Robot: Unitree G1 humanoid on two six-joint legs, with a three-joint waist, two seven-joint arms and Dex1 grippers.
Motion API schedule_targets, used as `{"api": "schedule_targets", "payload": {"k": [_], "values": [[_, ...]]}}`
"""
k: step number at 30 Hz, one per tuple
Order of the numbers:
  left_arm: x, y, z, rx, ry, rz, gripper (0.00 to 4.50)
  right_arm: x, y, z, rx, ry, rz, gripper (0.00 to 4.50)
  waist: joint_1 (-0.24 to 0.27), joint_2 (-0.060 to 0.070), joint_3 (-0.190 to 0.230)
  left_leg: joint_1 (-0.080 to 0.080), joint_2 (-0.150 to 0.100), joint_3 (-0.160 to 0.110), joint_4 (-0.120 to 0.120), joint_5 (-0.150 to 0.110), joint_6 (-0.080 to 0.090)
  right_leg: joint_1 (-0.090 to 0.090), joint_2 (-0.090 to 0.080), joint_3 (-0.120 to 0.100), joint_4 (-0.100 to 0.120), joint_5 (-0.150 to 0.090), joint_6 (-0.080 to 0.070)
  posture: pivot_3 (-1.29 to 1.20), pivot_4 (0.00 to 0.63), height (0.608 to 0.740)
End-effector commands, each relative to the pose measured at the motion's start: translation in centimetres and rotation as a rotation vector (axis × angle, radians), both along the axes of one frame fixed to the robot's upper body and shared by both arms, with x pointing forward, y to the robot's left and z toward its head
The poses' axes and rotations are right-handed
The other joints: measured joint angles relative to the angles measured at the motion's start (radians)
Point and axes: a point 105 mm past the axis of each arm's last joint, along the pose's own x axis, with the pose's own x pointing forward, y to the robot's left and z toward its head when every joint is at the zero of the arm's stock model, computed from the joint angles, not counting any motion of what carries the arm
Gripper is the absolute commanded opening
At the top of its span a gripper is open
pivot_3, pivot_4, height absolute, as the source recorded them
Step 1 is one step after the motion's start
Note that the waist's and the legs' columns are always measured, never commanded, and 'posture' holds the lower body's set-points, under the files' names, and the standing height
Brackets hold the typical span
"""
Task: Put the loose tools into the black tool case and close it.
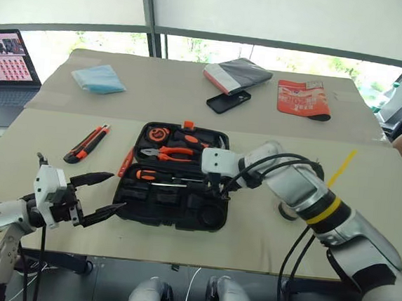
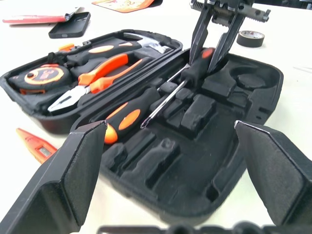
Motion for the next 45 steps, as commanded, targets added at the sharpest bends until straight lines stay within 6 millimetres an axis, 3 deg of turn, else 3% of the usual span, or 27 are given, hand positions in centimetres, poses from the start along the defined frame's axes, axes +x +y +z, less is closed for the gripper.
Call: {"api": "schedule_targets", "payload": {"k": [1, 6, 8, 10, 15, 18, 22, 26, 31, 35, 43, 45], "values": [[0.0, -0.7, 0.8, -0.005, -0.044, -0.02, 4.5, -0.1, 0.7, 0.0, -0.002, 0.016, 0.0, 0.93, -0.006, 0.0, 0.0, 0.001, 0.0, 0.0, 0.0, 0.001, -0.001, 0.0, 0.001, 0.0, 0.001, 0.0, -0.001, 0.0, 0.15, 0.74], [0.0, -0.7, 0.8, -0.006, -0.044, -0.018, 4.5, -0.1, 1.1, 0.1, 0.022, 0.016, -0.005, 0.93, -0.014, 0.0, 0.0, 0.002, 0.001, 0.0, -0.001, 0.003, -0.005, 0.0, 0.002, 0.0, 0.002, 0.001, -0.003, 0.0, 0.15, 0.74], [0.0, -0.8, 0.8, -0.005, -0.045, -0.017, 4.5, -0.4, 1.3, 0.3, 0.034, 0.012, 0.027, 1.94, -0.015, 0.0, 0.0, 0.002, 0.001, 0.0, -0.001, 0.003, -0.005, 0.0, 0.002, 0.0, 0.002, 0.001, -0.003, 0.0, 0.15, 0.74], [0.1, -0.8, 0.8, -0.004, -0.047, -0.014, 4.5, -0.4, 1.3, 1.9, 0.11, 0.0, 0.061, 2.49, -0.014, 0.0, 0.0, 0.001, 0.001, 0.0, -0.001, 0.003, -0.005, 0.0, 0.002, 0.0, 0.002, 0.001, -0.003, 0.0, 0.15, 0.74], [0.1, -0.7, 0.6, 0.002, -0.039, -0.008, 4.5, 0.0, 0.1, 4.4, 0.242, 0.013, 0.1, 2.49, -0.013, 0.0, 0.0, 0.0, 0.001, 0.0, -0.001, 0.003, -0.004, 0.0, 0.003, 0.0, 0.001, 0.001, -0.004, 0.0, 0.15, 0.74], [0.2, -0.7, 0.6, 0.002, -0.038, -0.006, 4.5, 0.3, -0.2, 4.8, 0.279, 0.005, 0.108, 2.49, -0.014, 0.0, 0.0, 0.001, 0.001, 0.0, -0.001, 0.003, -0.004, 0.0, 0.003, 0.0, 0.001, 0.002, -0.004, 0.0, 0.15, 0.74], [0.4, -0.6, 0.6, 0.001, -0.04, 0.002, 4.5, 0.1, 1.7, 5.1, 0.467, -0.009, 0.157, 1.41, -0.016, 0.0, 0.0, 0.001, 0.001, 0.0, -0.001, 0.003, -0.005, 0.0, 0.003, 0.0, 0.001, 0.002, -0.004, 0.0, 0.15, 0.74], [0.7, -0.3, 0.7, 0.003, -0.047, 0.025, 4.5, -0.2, 2.7, 1.9, 0.472, 0.019, 0.157, 0.04, -0.016, 0.0, 0.0, 0.002, 0.001, 0.0, -0.002, 0.004, -0.006, 0.0, 0.005, 0.0, 0.002, 0.002, -0.004, 0.0, 0.15, 0.74], [0.9, 0.2, 0.9, 0.019, -0.048, 0.038, 4.5, 0.2, 3.0, -0.2, 0.455, 0.019, 0.13, 0.01, -0.015, 0.0, 0.0, 0.001, 0.001, 0.0, -0.001, 0.004, -0.006, 0.0, 0.005, 0.0, 0.002, 0.002, -0.004, 0.0, 0.15, 0.74], [1.2, 0.5, 1.3, 0.027, -0.059, 0.055, 4.5, 0.9, 3.1, -3.6, 0.386, 0.054, 0.064, 0.01, -0.017, 0.0, 0.0, 0.003, 0.001, 0.0, -0.002, 0.004, -0.007, 0.002, 0.005, 0.0, 0.002, 0.002, -0.004, 0.0, 0.15, 0.74], [0.9, 0.5, 1.3, 0.026, -0.064, 0.079, 4.5, 1.5, 3.0, -4.4, 0.388, 0.116, 0.01, 0.01, -0.021, 0.0, 0.0, 0.022, 0.003, 0.001, -0.013, 0.007, -0.012, 0.014, 0.004, 0.003, 0.001, 0.001, -0.005, 0.0, 0.15, 0.74], [0.8, 0.6, 1.2, 0.025, -0.066, 0.096, 4.5, 1.6, 3.4, -3.4, 0.435, 0.097, 0.022, 0.01, -0.019, 0.0, 0.0, 0.024, 0.003, 0.0, -0.016, 0.008, -0.014, 0.014, 0.004, 0.003, 0.001, 0.0, -0.007, 0.0, 0.15, 0.74]]}}
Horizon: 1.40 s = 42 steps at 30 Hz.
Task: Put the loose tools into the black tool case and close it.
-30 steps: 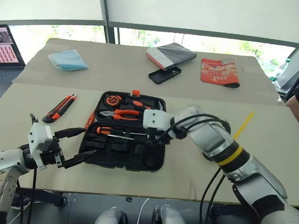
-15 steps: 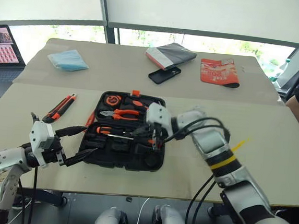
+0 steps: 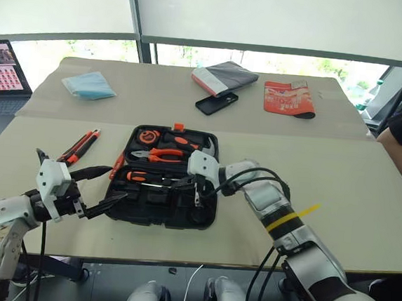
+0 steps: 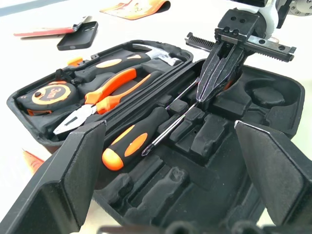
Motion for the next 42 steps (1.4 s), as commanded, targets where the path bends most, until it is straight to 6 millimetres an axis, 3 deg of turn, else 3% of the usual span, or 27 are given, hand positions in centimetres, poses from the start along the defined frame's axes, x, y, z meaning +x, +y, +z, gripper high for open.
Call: {"api": "schedule_targets", "payload": {"k": [1, 5, 9, 13, 16, 19, 21, 24, 28, 32, 37, 38, 40, 42], "values": [[0.0, 0.5, 1.2, 0.013, -0.057, 0.036, 4.5, 0.8, -0.4, 0.5, 0.039, -0.005, -0.052, 0.01, 0.002, 0.0, 0.0, 0.0, 0.0, 0.0, -0.001, 0.001, -0.002, 0.0, 0.0, 0.0, 0.001, -0.001, -0.001, 0.0, 0.15, 0.74], [-0.4, 2.6, 0.9, -0.015, -0.042, 0.138, 4.5, 0.1, -1.5, 5.5, 0.286, -0.026, -0.039, 0.01, 0.003, 0.0, 0.0, -0.004, 0.0, -0.002, -0.002, 0.003, -0.004, -0.004, 0.001, -0.001, 0.001, -0.001, -0.003, 0.0, 0.15, 0.74], [-1.0, 6.3, -0.1, -0.05, -0.012, 0.335, 4.5, -1.8, -4.8, 7.6, 0.389, -0.073, -0.038, 1.11, 0.006, 0.0, 0.0, -0.01, 0.0, -0.002, -0.002, 0.001, -0.001, -0.007, 0.001, -0.001, -0.002, 0.002, -0.009, 0.0, 0.15, 0.74], [-2.9, 10.9, -1.1, -0.071, 0.012, 0.578, 4.5, -3.7, -8.8, 8.2, 0.491, -0.161, -0.127, 2.39, 0.01, -0.001, 0.0, -0.01, -0.001, -0.002, -0.002, -0.003, 0.004, -0.006, -0.001, -0.003, -0.005, -0.002, -0.003, 0.0, 0.15, 0.74], [-4.4, 14.0, -2.1, -0.05, 0.062, 0.754, 4.5, -4.7, -11.4, 7.6, 0.515, -0.19, -0.198, 3.47, 0.011, -0.002, 0.001, -0.01, -0.001, -0.002, -0.001, -0.006, 0.005, -0.005, -0.001, -0.003, -0.006, -0.003, -0.001, 0.0, 0.15, 0.74], [-4.9, 15.3, -2.0, -0.067, 0.06, 0.823, 4.5, -5.3, -13.1, 7.0, 0.519, -0.212, -0.255, 4.43, 0.017, -0.003, 0.002, -0.01, -0.002, -0.002, -0.001, -0.007, 0.005, -0.005, -0.002, -0.002, -0.007, -0.004, 0.0, 0.0, 0.15, 0.74], [-5.0, 15.5, -1.8, -0.077, 0.066, 0.837, 4.5, -5.5, -14.4, 6.9, 0.532, -0.236, -0.303, 4.48, 0.028, -0.005, 0.003, -0.008, -0.002, -0.002, -0.001, -0.011, 0.011, -0.004, -0.003, -0.003, -0.006, -0.004, 0.0, 0.0, 0.15, 0.74], [-4.3, 14.5, -1.2, -0.088, 0.061, 0.797, 4.5, -5.8, -15.4, 7.3, 0.557, -0.281, -0.341, 4.48, 0.034, -0.006, 0.003, -0.006, -0.001, -0.003, -0.001, -0.011, 0.011, -0.002, -0.004, -0.003, -0.007, -0.006, -0.004, 0.0, 0.15, 0.74], [-0.9, 11.1, -0.3, -0.094, 0.121, 0.739, 4.5, -6.3, -15.3, 9.0, 0.587, -0.337, -0.326, 4.48, 0.047, -0.006, 0.005, -0.007, -0.002, -0.004, -0.001, -0.011, 0.011, -0.002, -0.005, -0.003, -0.006, -0.007, -0.005, 0.0, 0.15, 0.74], [2.4, 7.8, 0.7, -0.109, 0.19, 0.682, 4.5, -6.6, -14.4, 9.5, 0.572, -0.346, -0.284, 4.48, 0.055, -0.006, 0.005, -0.006, -0.002, -0.004, -0.001, -0.01, 0.01, -0.001, -0.003, -0.002, -0.005, -0.003, 0.0, 0.0, 0.15, 0.74], [6.4, 4.8, 0.6, -0.051, 0.274, 0.656, 4.5, -6.8, -13.5, 9.6, 0.57, -0.329, -0.256, 4.48, 0.052, -0.007, 0.005, -0.008, -0.002, -0.003, -0.001, -0.005, 0.003, -0.002, 0.002, -0.003, -0.005, -0.003, 0.0, 0.0, 0.15, 0.74], [6.9, 4.5, 0.6, -0.049, 0.276, 0.65, 3.99, -6.8, -13.4, 9.6, 0.57, -0.327, -0.256, 4.5, 0.051, -0.008, 0.005, -0.008, -0.002, -0.002, -0.001, -0.005, 0.003, -0.002, 0.004, -0.003, -0.005, -0.003, 0.0, 0.0, 0.15, 0.74], [7.9, 4.0, 0.5, -0.022, 0.293, 0.652, 3.45, -6.8, -13.4, 9.5, 0.567, -0.322, -0.256, 4.5, 0.048, -0.008, 0.005, -0.007, -0.002, -0.001, -0.001, -0.005, 0.003, -0.001, 0.008, -0.002, -0.006, -0.003, 0.0, 0.0, 0.15, 0.74], [9.0, 3.3, 0.6, -0.032, 0.311, 0.655, 3.45, -6.9, -13.5, 9.4, 0.563, -0.316, -0.262, 4.5, 0.048, -0.008, 0.006, -0.007, -0.002, -0.001, -0.001, -0.005, 0.003, -0.001, 0.008, -0.001, -0.006, -0.003, 0.0, 0.0, 0.15, 0.74]]}}
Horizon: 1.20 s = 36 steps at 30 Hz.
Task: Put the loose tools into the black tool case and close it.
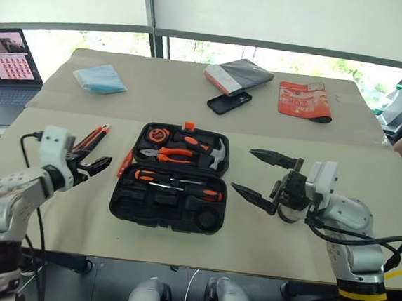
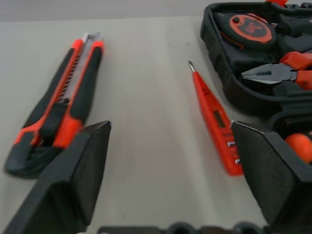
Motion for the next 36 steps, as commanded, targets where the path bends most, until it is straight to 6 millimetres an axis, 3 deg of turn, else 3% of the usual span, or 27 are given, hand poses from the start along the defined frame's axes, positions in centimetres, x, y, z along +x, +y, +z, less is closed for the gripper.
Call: {"api": "schedule_targets", "payload": {"k": [1, 9, 20, 28, 32, 36], "values": [[1.6, -0.5, 0.4, 0.007, 0.02, 0.018, 3.45, -0.6, 0.1, 1.0, 0.008, -0.032, 0.007, 4.5, 0.001, -0.001, 0.001, 0.0, 0.0, 0.0, 0.0, 0.0, 0.0, 0.0, 0.0, 0.0, 0.0, 0.0, 0.0, 0.0, 0.15, 0.74], [4.0, -3.2, -1.0, -0.004, 0.091, -0.027, 3.45, -1.0, 0.8, 1.2, 0.017, -0.021, 0.021, 4.5, 0.001, -0.002, 0.001, 0.001, 0.0, 0.0, 0.002, 0.001, -0.002, 0.0, 0.0, 0.001, 0.002, 0.0, 0.0, 0.0, 0.15, 0.74], [4.5, -4.7, -3.8, 0.035, 0.226, -0.028, 3.45, -2.1, 2.6, 3.5, -0.027, -0.064, 0.149, 4.5, 0.009, -0.002, 0.001, 0.001, 0.0, 0.0, 0.002, 0.006, 0.007, 0.001, 0.0, 0.001, 0.003, 0.0, 0.0, 0.0, 0.15, 0.74], [5.5, -5.4, -4.7, 0.011, 0.277, -0.047, 3.45, -1.7, 3.8, 4.3, -0.085, -0.023, 0.261, 4.5, 0.021, -0.002, 0.001, 0.002, -0.002, -0.002, 0.003, 0.008, 0.009, 0.002, -0.005, 0.0, 0.004, 0.0, 0.0, 0.0, 0.15, 0.74], [6.2, -6.1, -5.5, 0.005, 0.294, -0.059, 3.45, 0.1, 4.6, 5.4, -0.138, -0.028, 0.291, 4.5, 0.022, -0.001, 0.001, 0.003, -0.003, -0.003, 0.003, 0.007, 0.009, 0.003, -0.011, -0.002, 0.005, 0.002, 0.002, 0.0, 0.15, 0.74], [6.2, -6.3, -6.7, 0.018, 0.331, -0.07, 3.45, 0.4, 5.0, 5.8, -0.153, -0.041, 0.318, 4.5, 0.037, 0.0, -0.001, 0.003, -0.004, -0.005, 0.003, 0.006, 0.013, 0.004, -0.013, -0.003, 0.006, 0.002, 0.002, 0.0, 0.15, 0.74]]}}
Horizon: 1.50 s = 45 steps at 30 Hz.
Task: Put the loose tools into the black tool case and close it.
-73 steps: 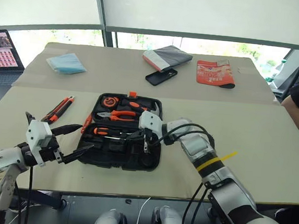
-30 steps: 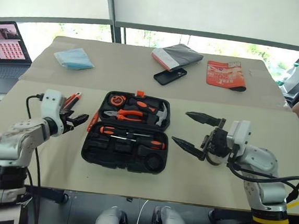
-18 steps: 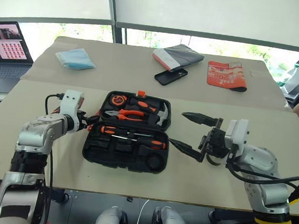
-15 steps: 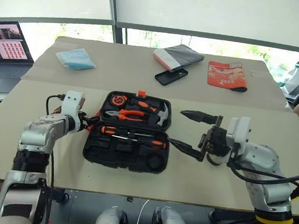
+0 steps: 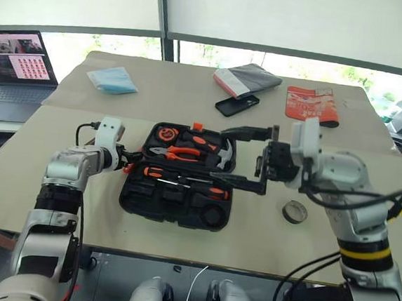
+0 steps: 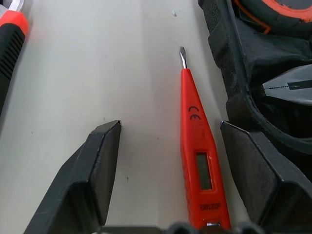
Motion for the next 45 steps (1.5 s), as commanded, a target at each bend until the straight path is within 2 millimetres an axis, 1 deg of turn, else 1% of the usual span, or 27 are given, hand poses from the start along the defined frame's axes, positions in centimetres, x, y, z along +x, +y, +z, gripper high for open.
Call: {"api": "schedule_targets", "payload": {"k": [1, 3, 4, 5, 6, 8, 9, 10, 11, 14, 16, 18, 20, 22, 23, 25, 27, 28, 30, 31, 33, 35, 37, 39, 42, 43, 45], "values": [[-0.8, -0.7, -3.7, 0.007, 0.121, -0.025, 3.45, -0.2, 0.3, 0.3, -0.009, -0.018, 0.031, 4.5, 0.006, 0.001, -0.001, 0.0, 0.0, 0.0, 0.0, 0.001, -0.001, 0.0, -0.002, 0.0, 0.0, 0.0, 0.0, 0.0, 0.15, 0.74], [-0.9, -0.3, -3.9, 0.019, 0.125, -0.02, 2.96, -0.3, 0.4, 0.3, -0.008, -0.015, 0.039, 4.5, 0.006, 0.002, -0.002, -0.001, -0.001, 0.0, 0.0, 0.003, -0.004, 0.0, -0.003, 0.0, 0.0, 0.0, 0.0, 0.0, 0.15, 0.74], [-1.0, 0.0, -4.0, 0.02, 0.125, -0.012, 2.84, -0.4, 0.5, 0.3, -0.002, -0.013, 0.042, 4.5, 0.005, 0.002, -0.002, -0.001, -0.001, 0.0, 0.0, 0.003, -0.004, 0.0, -0.003, 0.0, 0.0, 0.0, 0.0, 0.0, 0.15, 0.74], [-1.1, 0.3, -4.0, 0.02, 0.125, -0.007, 2.36, -0.4, 0.5, 0.3, 0.002, -0.011, 0.044, 4.5, 0.004, 0.002, -0.002, -0.001, -0.001, 0.0, 0.0, 0.004, -0.002, 0.0, -0.003, 0.0, 0.0, 0.0, 0.0, 0.0, 0.15, 0.74], [-1.2, 0.6, -3.9, 0.025, 0.12, -0.005, 2.1, -0.5, 0.5, 0.3, 0.006, -0.01, 0.044, 4.5, 0.003, 0.002, -0.002, -0.001, -0.001, 0.0, 0.0, 0.006, 0.0, 0.0, -0.003, 0.0, 0.0, 0.0, 0.0, 0.0, 0.15, 0.74], [-1.3, 1.0, -3.8, 0.034, 0.113, -0.004, 1.36, -0.5, 0.5, 0.4, 0.009, -0.01, 0.043, 4.5, 0.0, 0.002, -0.002, -0.001, -0.001, 0.0, 0.0, 0.006, 0.001, 0.0, -0.003, 0.0, -0.001, 0.0, 0.0, 0.0, 0.15, 0.74], [-1.3, 1.3, -3.7, 0.036, 0.108, 0.003, 1.09, -0.5, 0.5, 0.4, 0.01, -0.01, 0.042, 4.5, -0.002, 0.002, -0.002, -0.001, -0.001, 0.0, 0.0, 0.006, 0.001, 0.0, -0.003, 0.0, -0.001, 0.0, 0.0, 0.0, 0.15, 0.74], [-1.4, 1.5, -3.6, 0.037, 0.101, 0.01, 0.67, -0.5, 0.5, 0.4, 0.012, -0.009, 0.04, 4.5, -0.003, 0.002, -0.002, -0.002, -0.001, 0.0, 0.0, 0.006, 0.002, 0.0, -0.003, 0.0, -0.001, 0.0, 0.0, 0.0, 0.15, 0.74], [-1.4, 1.8, -3.5, 0.037, 0.095, 0.013, 0.47, -0.5, 0.5, 0.4, 0.012, -0.01, 0.039, 4.5, -0.005, 0.002, -0.002, -0.002, -0.001, 0.0, 0.0, 0.006, 0.002, 0.0, -0.003, 0.0, -0.001, 0.0, 0.0, 0.0, 0.15, 0.74], [-1.5, 2.7, -2.3, 0.029, 0.021, 0.016, 0.44, -0.5, 0.4, 0.3, 0.011, -0.009, 0.034, 4.5, -0.016, 0.002, -0.002, -0.002, -0.001, 0.0, 0.0, 0.006, 0.002, 0.0, -0.003, 0.0, -0.002, 0.0, 0.001, 0.0, 0.15, 0.74], [-1.6, 3.4, -0.3, -0.002, -0.11, -0.011, 0.44, -0.5, 0.2, 0.3, 0.014, -0.007, 0.026, 4.5, -0.026, 0.002, -0.002, -0.002, -0.001, 0.0, 0.0, 0.006, 0.002, -0.001, -0.003, 0.0, -0.002, 0.0, 0.001, 0.0, 0.15, 0.74], [-1.9, 3.9, 0.7, -0.04, -0.179, -0.026, 0.44, -0.5, 0.1, 0.2, 0.015, -0.006, 0.02, 4.5, -0.036, 0.002, -0.001, -0.003, 0.0, 0.0, 0.0, 0.006, 0.002, -0.002, -0.003, 0.001, -0.002, 0.0, 0.001, 0.0, 0.15, 0.74], [-2.6, 4.3, 2.5, -0.048, -0.326, -0.106, 0.44, -0.8, -0.5, 0.0, 0.012, -0.003, 0.005, 4.5, -0.039, 0.001, -0.001, -0.003, 0.0, 0.0, 0.0, 0.006, 0.001, -0.003, -0.002, 0.001, -0.002, 0.0, 0.0, 0.0, 0.15, 0.74], [-3.5, 4.7, 4.5, -0.052, -0.469, -0.181, 0.44, -1.4, -1.1, -0.6, -0.065, -0.03, -0.002, 4.5, -0.039, 0.001, -0.001, -0.004, 0.001, 0.0, 0.0, 0.006, 0.001, -0.003, -0.002, 0.001, -0.002, 0.0, 0.0, 0.0, 0.15, 0.74], [-3.7, 4.9, 5.0, -0.051, -0.506, -0.196, 0.44, -1.7, -1.3, -0.8, -0.1, -0.044, 0.0, 4.5, -0.039, 0.0, 0.0, -0.006, 0.001, 0.0, -0.001, 0.005, -0.001, -0.005, -0.002, 0.0, -0.002, 0.0, 0.0, 0.0, 0.15, 0.74], [-4.7, 4.9, 5.9, -0.073, -0.545, -0.28, 0.44, -2.3, -1.4, -0.4, -0.096, -0.047, -0.002, 4.5, -0.038, -0.005, 0.003, -0.007, 0.001, 0.0, 0.0, 0.003, -0.004, -0.006, -0.003, 0.0, -0.003, 0.0, -0.001, 0.0, 0.15, 0.74], [-6.3, 3.9, 7.1, -0.08, -0.549, -0.462, 0.44, -2.8, -1.8, 0.0, -0.058, -0.026, -0.027, 4.5, -0.038, -0.005, 0.003, -0.008, 0.001, 0.0, 0.0, 0.003, -0.004, -0.006, -0.003, -0.001, -0.003, 0.0, -0.001, 0.0, 0.15, 0.74], [-7.1, 3.1, 7.5, -0.068, -0.541, -0.566, 0.44, -2.9, -2.1, -0.3, -0.05, -0.01, -0.043, 4.5, -0.036, -0.006, 0.003, -0.008, 0.001, 0.0, 0.0, 0.003, -0.005, -0.006, -0.003, -0.002, -0.004, 0.0, 0.0, 0.0, 0.15, 0.74], [-8.3, 1.9, 7.6, -0.021, -0.5, -0.732, 0.44, -3.2, -2.6, -1.2, -0.072, 0.014, -0.068, 4.5, -0.033, -0.007, 0.003, -0.009, 0.001, -0.001, 0.0, 0.002, -0.005, -0.006, -0.003, -0.003, -0.005, 0.0, 0.0, 0.0, 0.15, 0.74], [-8.5, 1.6, 7.5, -0.005, -0.487, -0.774, 0.44, -3.3, -2.8, -1.5, -0.085, 0.019, -0.072, 4.5, -0.029, -0.006, 0.004, -0.009, 0.001, -0.001, 0.0, 0.002, -0.004, -0.006, -0.003, -0.003, -0.005, 0.0, 0.0, 0.0, 0.15, 0.74], [-9.4, -0.1, 7.0, 0.085, -0.437, -0.957, 0.44, -3.6, -2.9, -1.9, -0.07, 0.053, -0.09, 4.5, -0.024, -0.006, 0.004, -0.009, 0.0, -0.001, 0.0, 0.001, -0.003, -0.005, -0.003, -0.002, -0.006, 0.0, 0.0, 0.0, 0.15, 0.74], [-9.8, -1.4, 6.5, 0.158, -0.391, -1.083, 0.44, -3.9, -3.0, -2.3, -0.068, 0.08, -0.101, 4.5, -0.021, -0.006, 0.004, -0.01, 0.0, -0.001, 0.0, 0.001, -0.003, -0.006, -0.003, -0.003, -0.006, 0.0, 0.001, 0.0, 0.15, 0.74], [-9.7, -2.3, 6.1, 0.202, -0.357, -1.152, 0.44, -4.1, -3.0, -2.9, -0.081, 0.098, -0.107, 4.5, -0.02, -0.006, 0.004, -0.01, 0.0, -0.001, 0.0, 0.001, -0.003, -0.006, -0.003, -0.003, -0.007, 0.0, 0.001, 0.0, 0.15, 0.74], [-10.1, -2.8, 5.3, 0.221, -0.267, -1.217, 0.44, -4.3, -2.9, -3.2, -0.09, 0.109, -0.108, 4.5, -0.022, -0.006, 0.004, -0.011, 0.0, -0.001, 0.0, 0.001, -0.002, -0.006, -0.002, -0.003, -0.007, 0.0, 0.001, 0.0, 0.15, 0.74], [-10.0, -4.2, 4.4, 0.269, -0.247, -1.289, 0.44, -4.4, -2.7, -3.3, -0.078, 0.122, -0.108, 4.5, -0.027, -0.007, 0.004, -0.01, 0.0, -0.001, 0.0, 0.002, 0.003, -0.006, 0.0, -0.002, -0.006, 0.0, 0.001, 0.0, 0.15, 0.74], [-9.8, -4.5, 4.1, 0.283, -0.243, -1.295, 0.44, -4.4, -2.6, -3.3, -0.075, 0.125, -0.107, 4.5, -0.027, -0.007, 0.004, -0.01, 0.001, -0.001, 0.0, 0.004, 0.006, -0.006, 0.001, -0.002, -0.006, 0.0, 0.001, 0.0, 0.15, 0.74], [-9.8, -4.8, 3.5, 0.306, -0.231, -1.322, 0.44, -4.5, -2.5, -3.4, -0.07, 0.13, -0.107, 4.5, -0.026, -0.007, 0.004, -0.01, 0.001, -0.001, 0.0, 0.004, 0.007, -0.006, 0.002, -0.002, -0.006, 0.0, 0.001, 0.0, 0.15, 0.74]]}}
